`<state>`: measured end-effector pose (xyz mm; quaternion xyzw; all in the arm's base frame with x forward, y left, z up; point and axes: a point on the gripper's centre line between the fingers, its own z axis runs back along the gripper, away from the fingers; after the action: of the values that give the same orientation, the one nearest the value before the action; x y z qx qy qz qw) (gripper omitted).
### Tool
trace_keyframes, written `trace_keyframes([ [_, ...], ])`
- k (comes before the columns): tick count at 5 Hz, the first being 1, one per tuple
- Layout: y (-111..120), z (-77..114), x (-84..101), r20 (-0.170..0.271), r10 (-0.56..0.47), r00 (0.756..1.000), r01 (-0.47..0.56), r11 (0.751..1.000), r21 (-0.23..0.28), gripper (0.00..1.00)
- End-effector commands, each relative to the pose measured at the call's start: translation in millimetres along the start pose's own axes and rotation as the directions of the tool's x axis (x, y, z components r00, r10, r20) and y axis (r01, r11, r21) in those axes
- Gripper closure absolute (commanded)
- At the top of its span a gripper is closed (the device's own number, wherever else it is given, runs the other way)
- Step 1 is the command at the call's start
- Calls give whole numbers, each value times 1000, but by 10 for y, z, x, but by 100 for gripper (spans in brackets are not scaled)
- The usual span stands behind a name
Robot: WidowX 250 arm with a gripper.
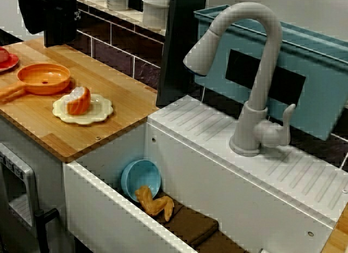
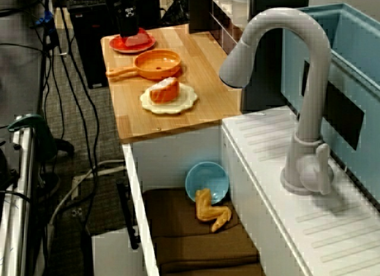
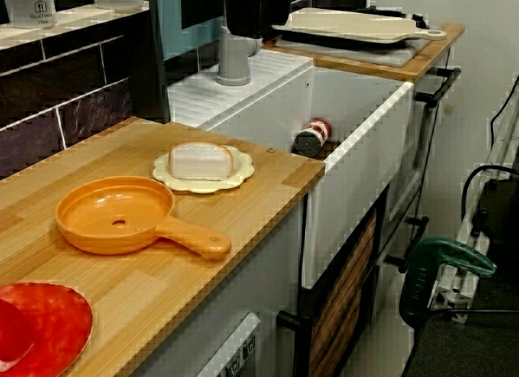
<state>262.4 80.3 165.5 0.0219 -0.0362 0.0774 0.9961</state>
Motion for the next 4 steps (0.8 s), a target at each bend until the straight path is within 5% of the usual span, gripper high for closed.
trace_keyframes([
  [1, 127, -274, 9, 27, 68, 997, -67, 998, -18, 0],
  [4, 247, -526, 88, 82, 125, 989, -123, 992, -38, 0],
])
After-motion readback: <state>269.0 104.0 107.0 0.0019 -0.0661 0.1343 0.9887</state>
